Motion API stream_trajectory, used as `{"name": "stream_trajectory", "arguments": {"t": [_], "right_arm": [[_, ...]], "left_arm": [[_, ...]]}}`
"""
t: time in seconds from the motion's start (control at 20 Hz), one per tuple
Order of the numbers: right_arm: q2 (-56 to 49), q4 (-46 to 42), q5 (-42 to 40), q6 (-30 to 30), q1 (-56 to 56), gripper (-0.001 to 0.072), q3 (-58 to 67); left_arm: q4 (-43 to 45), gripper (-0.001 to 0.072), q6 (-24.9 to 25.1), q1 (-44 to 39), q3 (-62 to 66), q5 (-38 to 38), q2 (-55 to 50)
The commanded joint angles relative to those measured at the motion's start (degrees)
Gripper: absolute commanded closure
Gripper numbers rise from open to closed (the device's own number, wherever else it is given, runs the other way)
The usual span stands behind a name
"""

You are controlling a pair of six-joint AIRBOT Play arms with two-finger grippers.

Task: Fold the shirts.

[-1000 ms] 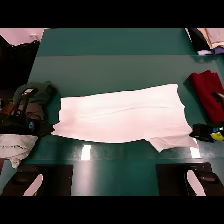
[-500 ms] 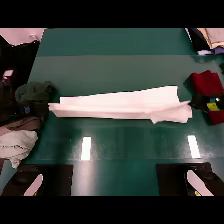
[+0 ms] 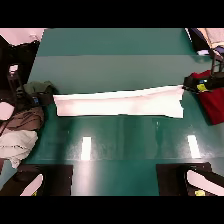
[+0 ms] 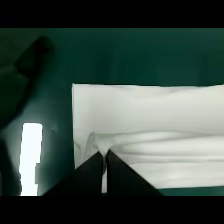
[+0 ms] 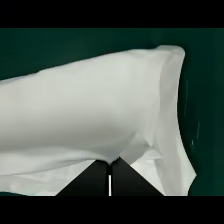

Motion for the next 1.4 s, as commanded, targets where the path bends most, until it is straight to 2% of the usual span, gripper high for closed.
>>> {"name": "stream_trajectory", "arguments": {"t": [0.0,0.45,0.5,0.55,0.6,0.65,0.75,0.9,1.0,1.05,1.1,1.2,1.35], "right_arm": [[-5.9,0.0,-3.2,-1.0,2.5,0.0692,3.6],[-16.9,0.0,-5.0,-0.9,5.4,0.0688,9.2],[-17.4,0.0,-5.0,-0.9,5.4,0.0684,9.9],[-17.7,0.0,-4.8,-0.9,5.4,0.0588,10.8],[-17.7,0.0,-4.8,-0.9,5.4,0.0384,11.3],[-17.7,0.0,-4.1,-0.9,5.3,0.0256,12.5],[-17.7,0.0,0.6,-1.6,4.2,0.0245,15.7],[-17.7,0.0,11.8,-7.1,0.1,0.0245,18.5],[-17.7,0.5,16.2,-10.0,-4.0,0.0241,16.9],[-17.7,2.8,16.3,-11.8,-6.4,0.0169,15.0],[-17.7,6.1,16.2,-13.9,-8.9,0.0076,12.9],[-18.1,13.6,15.3,-18.4,-13.8,0.0069,8.6],[-22.4,19.6,18.1,-21.6,-18.4,0.0069,7.5]], "left_arm": [[0.3,0.0674,-2.0,0.0,0.0,5.0,-6.5],[0.2,0.0673,-3.3,0.0,0.8,15.0,-11.0],[0.2,0.0601,-3.3,0.0,0.8,15.1,-11.0],[0.1,0.0325,-3.3,0.0,0.8,15.1,-11.0],[0.1,0.0169,-3.5,0.0,0.8,15.1,-11.0],[-0.3,0.0156,-3.5,0.0,0.8,15.0,-11.0],[-0.7,0.0156,-3.5,0.0,0.8,14.6,-11.0],[-2.1,0.0177,-3.4,0.0,0.8,10.0,-11.0],[-3.3,0.0597,-3.2,0.0,0.8,5.6,-11.0],[-3.4,0.0666,-3.0,0.0,0.8,3.6,-11.0],[-3.6,0.0666,-3.0,0.0,0.8,1.8,-11.0],[-3.8,0.0666,-3.0,0.0,0.8,-1.3,-11.0],[-5.1,0.0666,-3.0,0.0,0.8,-3.7,-11.0]]}}
